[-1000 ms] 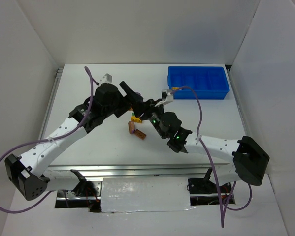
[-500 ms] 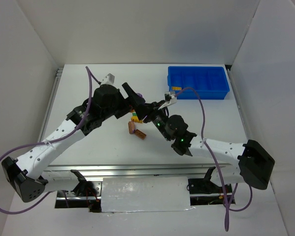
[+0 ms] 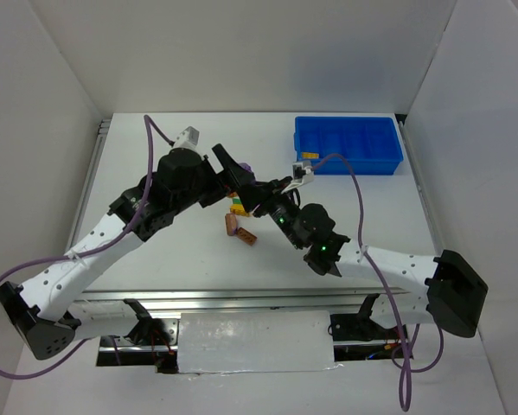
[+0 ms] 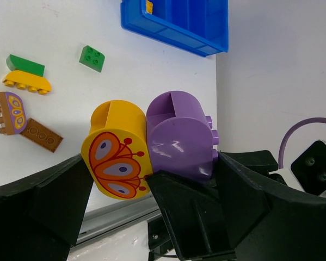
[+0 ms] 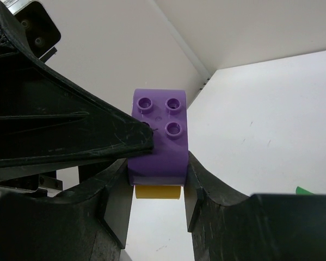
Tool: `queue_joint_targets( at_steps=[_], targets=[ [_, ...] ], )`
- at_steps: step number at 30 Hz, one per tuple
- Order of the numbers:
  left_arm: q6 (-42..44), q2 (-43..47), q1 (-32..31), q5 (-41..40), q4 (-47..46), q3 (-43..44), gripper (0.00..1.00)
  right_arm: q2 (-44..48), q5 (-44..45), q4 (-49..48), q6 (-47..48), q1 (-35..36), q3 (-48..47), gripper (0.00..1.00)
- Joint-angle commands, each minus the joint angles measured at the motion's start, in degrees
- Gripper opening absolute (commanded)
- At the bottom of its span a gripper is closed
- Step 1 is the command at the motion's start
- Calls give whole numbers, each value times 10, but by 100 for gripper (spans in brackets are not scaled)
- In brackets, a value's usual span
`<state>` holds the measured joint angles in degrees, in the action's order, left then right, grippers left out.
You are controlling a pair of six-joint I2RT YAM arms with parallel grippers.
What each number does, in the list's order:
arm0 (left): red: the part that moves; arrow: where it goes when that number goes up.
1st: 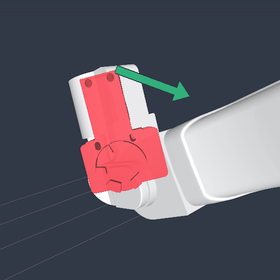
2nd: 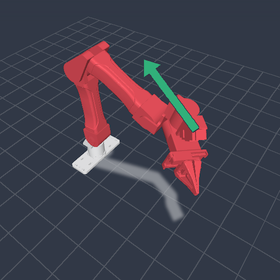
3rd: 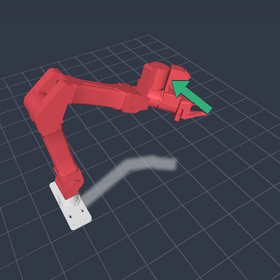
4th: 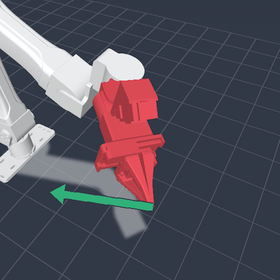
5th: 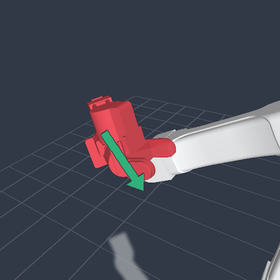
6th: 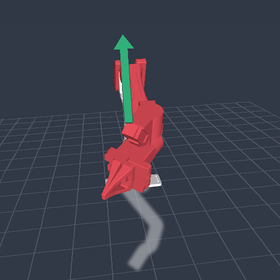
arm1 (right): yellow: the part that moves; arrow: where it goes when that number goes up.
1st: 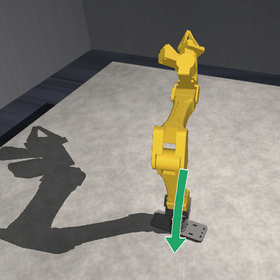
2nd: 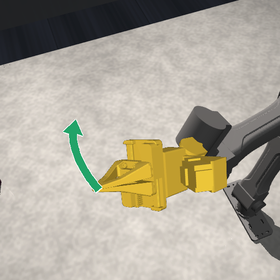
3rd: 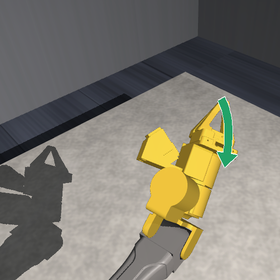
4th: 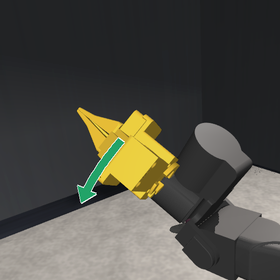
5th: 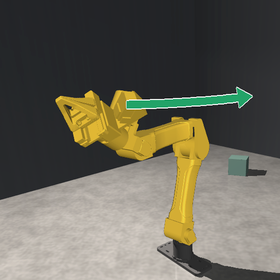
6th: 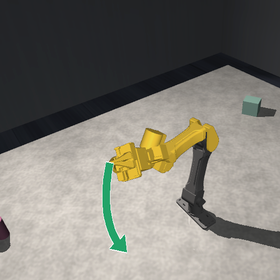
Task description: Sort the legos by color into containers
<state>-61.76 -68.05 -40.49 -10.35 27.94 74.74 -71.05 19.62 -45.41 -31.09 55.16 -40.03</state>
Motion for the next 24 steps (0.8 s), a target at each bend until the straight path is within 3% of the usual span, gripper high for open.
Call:
queue_joint_targets(
  at_steps=[1,8,16,21,24],
  targets=[
    [8,27,9,-59,-4,24,100,26,84,36,-5,-3,7,0],
    [-4,37,9,-49,-2,15,100,28,68,37,67,-7,4,0],
    [-2,60,10,-56,-11,8,99,6,143,107,-2,-29,-15,0],
    [12,78,9,-64,-21,-5,100,43,88,91,-16,-53,14,0],
    [63,95,10,-24,-76,-39,100,88,30,103,-20,-59,22,0]
  ],
)
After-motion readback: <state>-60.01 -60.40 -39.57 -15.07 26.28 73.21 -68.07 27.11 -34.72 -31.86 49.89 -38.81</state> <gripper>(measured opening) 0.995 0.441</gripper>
